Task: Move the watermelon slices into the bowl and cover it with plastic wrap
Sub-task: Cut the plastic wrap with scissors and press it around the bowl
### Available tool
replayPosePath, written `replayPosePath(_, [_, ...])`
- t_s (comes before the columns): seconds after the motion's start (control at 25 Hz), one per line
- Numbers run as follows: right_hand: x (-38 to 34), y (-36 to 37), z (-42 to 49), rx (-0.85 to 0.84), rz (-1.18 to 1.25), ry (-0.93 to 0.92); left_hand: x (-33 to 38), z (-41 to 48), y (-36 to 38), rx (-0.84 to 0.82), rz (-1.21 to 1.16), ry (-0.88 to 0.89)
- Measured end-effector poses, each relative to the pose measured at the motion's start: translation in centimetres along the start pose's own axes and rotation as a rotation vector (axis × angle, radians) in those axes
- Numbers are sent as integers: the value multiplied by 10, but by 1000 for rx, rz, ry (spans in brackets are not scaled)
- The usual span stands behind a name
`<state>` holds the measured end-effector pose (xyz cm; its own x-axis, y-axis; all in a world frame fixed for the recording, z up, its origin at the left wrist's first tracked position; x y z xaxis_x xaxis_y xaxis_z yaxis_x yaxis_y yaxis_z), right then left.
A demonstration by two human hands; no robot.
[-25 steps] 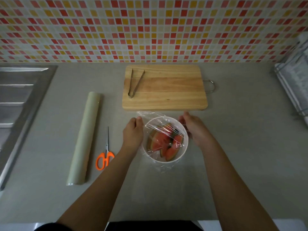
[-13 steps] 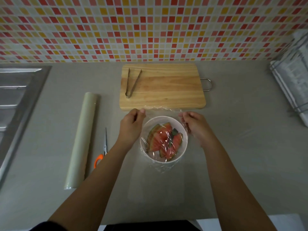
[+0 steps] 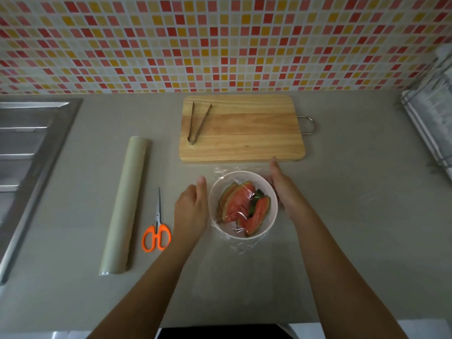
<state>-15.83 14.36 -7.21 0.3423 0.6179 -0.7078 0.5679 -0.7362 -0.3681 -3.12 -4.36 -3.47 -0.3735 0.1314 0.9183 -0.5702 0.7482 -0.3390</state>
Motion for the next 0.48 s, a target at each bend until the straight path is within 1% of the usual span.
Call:
replayPosePath(0.08, [-1,0,1,1,-57,25,-4,-20,3,2,37,67])
replayPosePath(0.12, [-2,-1,3,26,-43,33,-5,-25,6,-7,27,104])
replayPosePath(0.24, [-11,0,4,82,99,-66,-8,-26,7,17,-31,166])
replayPosePath(0.36, [-14,-2,-1,133,194,-136,-21,-26,-2,127,-143,108])
replayPosePath(0.48, [-7,-1,0,118,253,-144,-32,-26,-12,282,-285,22])
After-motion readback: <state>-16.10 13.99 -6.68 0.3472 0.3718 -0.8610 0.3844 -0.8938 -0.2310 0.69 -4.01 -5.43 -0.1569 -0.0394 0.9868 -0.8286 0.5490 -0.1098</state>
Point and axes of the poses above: each hand's wrist, its own z-axis towards the middle knuckle, its own y-axis out of the palm, x = y × z, the point moved 7 cm from there along z, towards the middle knuckle, and after that the axes turned 13 degrees about -z, right-handed, at the moved point
